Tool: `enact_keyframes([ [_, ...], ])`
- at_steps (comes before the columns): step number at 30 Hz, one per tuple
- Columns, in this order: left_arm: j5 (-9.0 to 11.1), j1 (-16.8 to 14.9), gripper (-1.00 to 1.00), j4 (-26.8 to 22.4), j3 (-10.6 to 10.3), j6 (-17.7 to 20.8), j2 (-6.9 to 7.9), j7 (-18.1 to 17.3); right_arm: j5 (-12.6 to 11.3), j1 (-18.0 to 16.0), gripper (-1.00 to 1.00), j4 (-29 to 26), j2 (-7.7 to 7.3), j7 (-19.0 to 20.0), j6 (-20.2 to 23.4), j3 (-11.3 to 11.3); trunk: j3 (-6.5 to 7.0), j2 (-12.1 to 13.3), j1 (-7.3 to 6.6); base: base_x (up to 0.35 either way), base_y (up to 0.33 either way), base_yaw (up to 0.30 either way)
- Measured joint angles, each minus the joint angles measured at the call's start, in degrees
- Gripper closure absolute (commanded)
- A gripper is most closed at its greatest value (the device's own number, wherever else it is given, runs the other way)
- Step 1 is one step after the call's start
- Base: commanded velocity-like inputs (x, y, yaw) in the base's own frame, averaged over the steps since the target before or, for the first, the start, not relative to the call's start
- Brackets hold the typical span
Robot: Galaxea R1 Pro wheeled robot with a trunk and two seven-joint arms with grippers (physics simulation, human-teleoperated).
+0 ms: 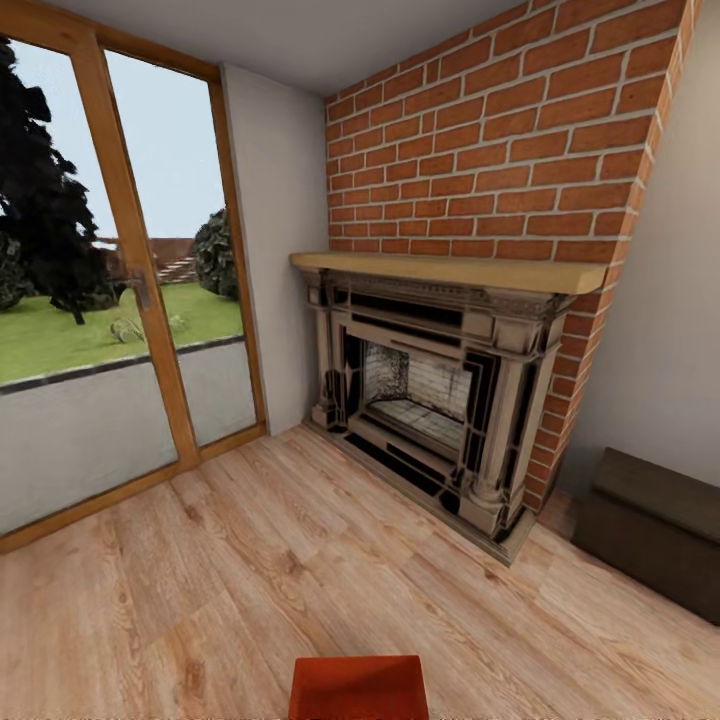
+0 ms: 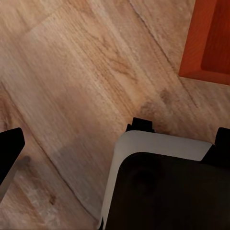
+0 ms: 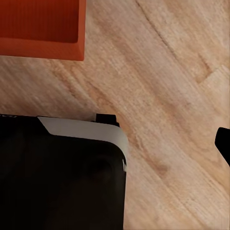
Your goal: Move the two storage containers from the living room to the garage. In the garage, place one container on the floor and stack the other container on top of it (either order is fine).
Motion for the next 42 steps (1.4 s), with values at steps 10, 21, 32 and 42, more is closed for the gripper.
enact_keyframes([
  [10, -0.03, 0.0, -1.0, 0.0, 0.0, -0.01, 0.0, 0.0, 0.01, 0.0, -1.0, 0.0, 0.03, -0.05, -0.03, -0.05, -0.93, 0.0, 0.0, 0.0, 0.0, 0.0],
  [21, -0.03, 0.0, -1.0, 0.0, 0.0, -0.02, 0.0, 0.0, -0.09, 0.0, -1.0, 0.0, 0.08, -0.49, 0.05, 0.06, -1.94, 0.0, 0.0, 0.0, 0.0, 0.0],
  [32, -0.03, 0.0, -1.0, 0.0, 0.0, 0.0, 0.0, 0.0, -0.1, 0.0, -1.0, 0.0, 0.08, -0.7, 0.05, 0.03, -2.96, 0.0, 0.0, 0.0, 0.0, 0.0],
  [42, -0.03, 0.0, -1.0, 0.0, 0.0, -0.02, 0.0, 0.0, -0.1, 0.0, -1.0, 0.0, 0.08, -0.78, 0.05, 0.01, -3.88, 0.0, 0.0, 0.0, 0.0, 0.0],
])
